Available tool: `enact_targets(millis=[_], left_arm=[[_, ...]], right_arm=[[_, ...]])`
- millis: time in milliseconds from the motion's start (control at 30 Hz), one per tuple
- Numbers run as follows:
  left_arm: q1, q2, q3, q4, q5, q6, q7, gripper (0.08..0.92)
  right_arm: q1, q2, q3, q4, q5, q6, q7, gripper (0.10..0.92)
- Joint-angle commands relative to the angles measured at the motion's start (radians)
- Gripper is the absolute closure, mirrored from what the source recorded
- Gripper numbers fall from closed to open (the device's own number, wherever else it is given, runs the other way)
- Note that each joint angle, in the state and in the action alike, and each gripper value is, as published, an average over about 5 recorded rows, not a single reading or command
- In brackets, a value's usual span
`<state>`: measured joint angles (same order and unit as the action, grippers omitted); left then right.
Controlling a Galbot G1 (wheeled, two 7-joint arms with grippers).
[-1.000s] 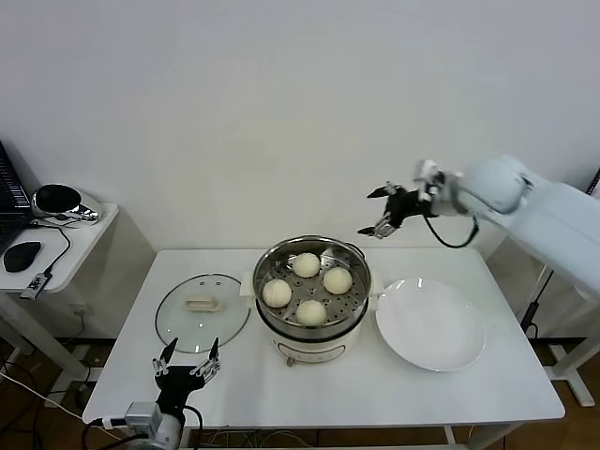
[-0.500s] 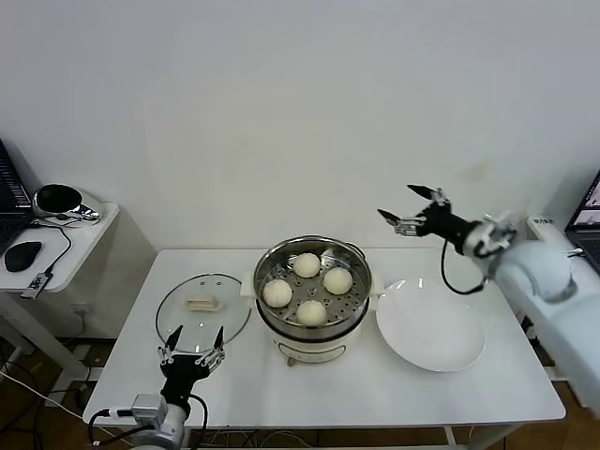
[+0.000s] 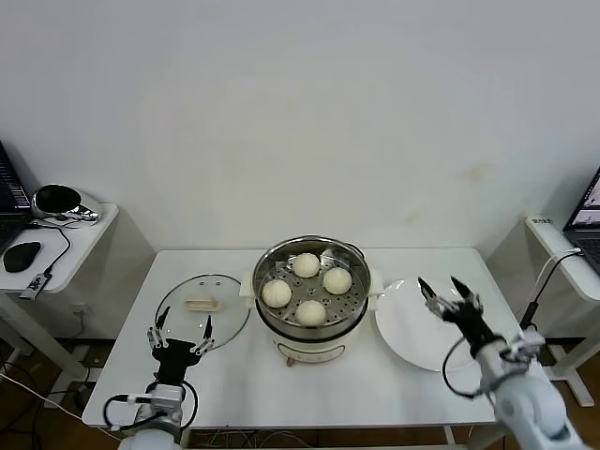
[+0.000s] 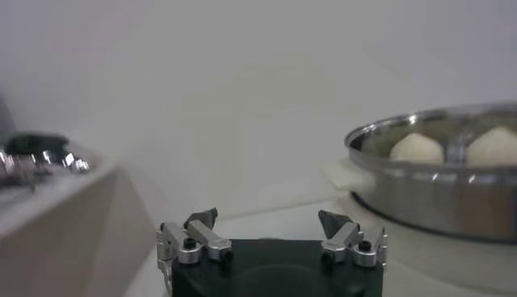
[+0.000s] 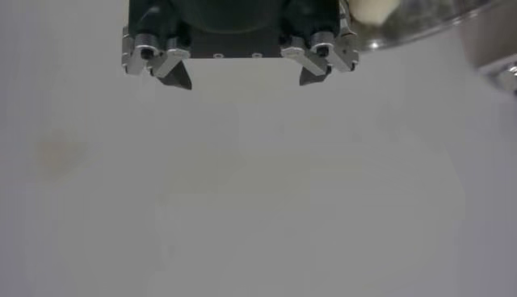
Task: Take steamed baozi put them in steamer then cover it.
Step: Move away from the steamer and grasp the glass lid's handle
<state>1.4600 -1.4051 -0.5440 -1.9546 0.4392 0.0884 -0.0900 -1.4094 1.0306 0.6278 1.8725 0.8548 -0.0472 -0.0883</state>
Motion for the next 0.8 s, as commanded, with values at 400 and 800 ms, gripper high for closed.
enact_targets(millis=[400, 800], left_arm=[[-0.327, 0.267, 0.175, 0.523, 0.862, -0.024, -0.098, 0.177], [-0.448, 0.264, 0.193, 0.679, 0.873, 0.038, -0.070, 0.177]], right_arm=[[-0.229, 0.211, 0.132, 0.096, -0.078, 0.053, 0.038, 0.203], [-0.220, 0.237, 0.122, 0.083, -0.119, 0.056, 0.039, 0.203]])
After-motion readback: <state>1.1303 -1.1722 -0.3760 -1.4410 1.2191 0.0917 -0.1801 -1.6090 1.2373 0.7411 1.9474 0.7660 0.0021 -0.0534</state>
